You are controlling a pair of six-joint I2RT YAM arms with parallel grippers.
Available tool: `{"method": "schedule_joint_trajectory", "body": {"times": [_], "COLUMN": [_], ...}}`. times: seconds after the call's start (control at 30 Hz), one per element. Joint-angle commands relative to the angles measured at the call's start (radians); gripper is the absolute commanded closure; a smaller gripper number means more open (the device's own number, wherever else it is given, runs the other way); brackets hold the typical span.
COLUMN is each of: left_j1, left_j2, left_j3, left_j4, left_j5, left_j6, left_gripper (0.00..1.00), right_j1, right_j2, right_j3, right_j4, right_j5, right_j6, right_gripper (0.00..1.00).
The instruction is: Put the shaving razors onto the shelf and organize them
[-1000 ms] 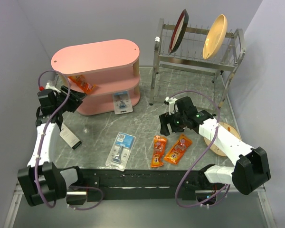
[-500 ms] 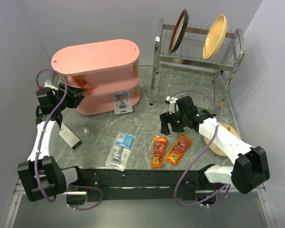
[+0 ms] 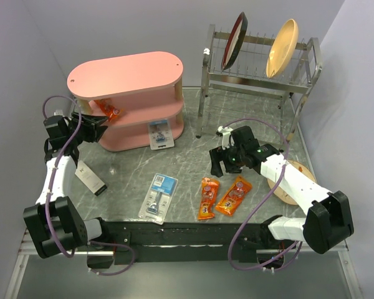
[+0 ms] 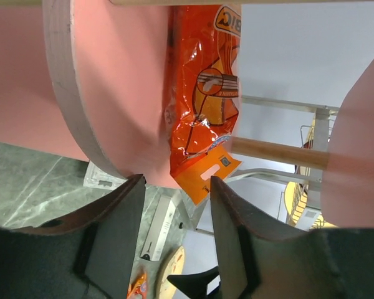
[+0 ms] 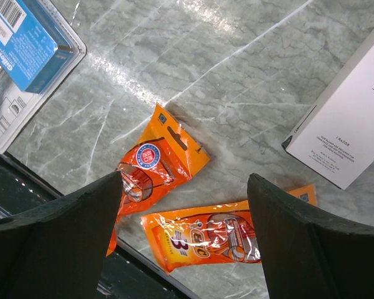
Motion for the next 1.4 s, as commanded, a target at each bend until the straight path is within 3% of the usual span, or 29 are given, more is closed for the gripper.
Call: {"method": "schedule_joint_trajectory", "body": {"times": [0.0, 0.1, 0.17, 0.2, 0.23, 0.3, 0.4, 0.47, 0.57, 0.63, 0.77, 0.83, 1.1, 1.2, 1.37], "left_j1": [0.017, 0.055, 0.066, 0.065, 0.065, 0.063, 0.037, -0.035, -0.277, -0.450, -0.637, -0.780, -1.038, -1.162, -1.274], "left_j2": [-0.009, -0.040, -0.081, -0.100, -0.133, -0.169, -0.264, -0.310, -0.379, -0.373, -0.290, -0.235, 0.055, 0.156, 0.372], "left_j3": [0.028, 0.045, 0.069, 0.079, 0.076, 0.063, -0.018, -0.094, -0.142, -0.153, -0.164, -0.174, -0.165, -0.084, 0.093], "left_j4": [-0.050, -0.106, -0.112, -0.115, -0.123, -0.172, -0.198, -0.211, -0.204, -0.207, -0.189, -0.112, 0.130, 0.100, 0.013], "left_j5": [-0.030, -0.004, 0.057, 0.077, 0.096, 0.139, 0.241, 0.255, 0.225, 0.214, 0.150, 0.110, -0.054, -0.148, -0.194], "left_j6": [0.023, 0.067, 0.161, 0.196, 0.242, 0.305, 0.432, 0.518, 0.661, 0.770, 0.870, 0.867, 0.642, 0.659, 0.678], "left_gripper": [0.53, 0.55, 0.50, 0.46, 0.35, 0.27, 0.23, 0.21, 0.21, 0.21, 0.20, 0.19, 0.12, 0.06, 0.05], "right_j1": [-0.007, -0.009, -0.010, -0.010, -0.010, -0.014, -0.032, -0.067, -0.116, -0.136, -0.158, -0.165, -0.196, -0.204, -0.231], "right_j2": [-0.004, -0.002, -0.008, -0.010, -0.014, -0.019, -0.033, -0.039, -0.034, -0.033, -0.042, -0.051, -0.089, -0.115, -0.151], "right_j3": [0.038, 0.047, 0.047, 0.046, 0.043, 0.027, 0.004, -0.011, -0.014, -0.011, -0.011, -0.016, 0.006, 0.003, -0.004], "right_j4": [0.037, 0.029, 0.024, 0.017, 0.011, 0.001, 0.003, 0.011, 0.012, 0.014, 0.020, 0.029, 0.011, -0.006, -0.012], "right_j5": [0.008, 0.011, 0.014, 0.017, 0.019, 0.018, 0.008, -0.009, -0.018, -0.021, -0.025, -0.027, -0.016, 0.005, 0.010], "right_j6": [-0.013, -0.021, -0.020, -0.020, -0.020, -0.041, 0.008, 0.035, 0.059, 0.059, 0.057, 0.059, 0.008, -0.020, -0.021], "right_gripper": [0.12, 0.12, 0.12, 0.12, 0.12, 0.12, 0.12, 0.12, 0.12, 0.12, 0.12, 0.12, 0.12, 0.12, 0.12]}}
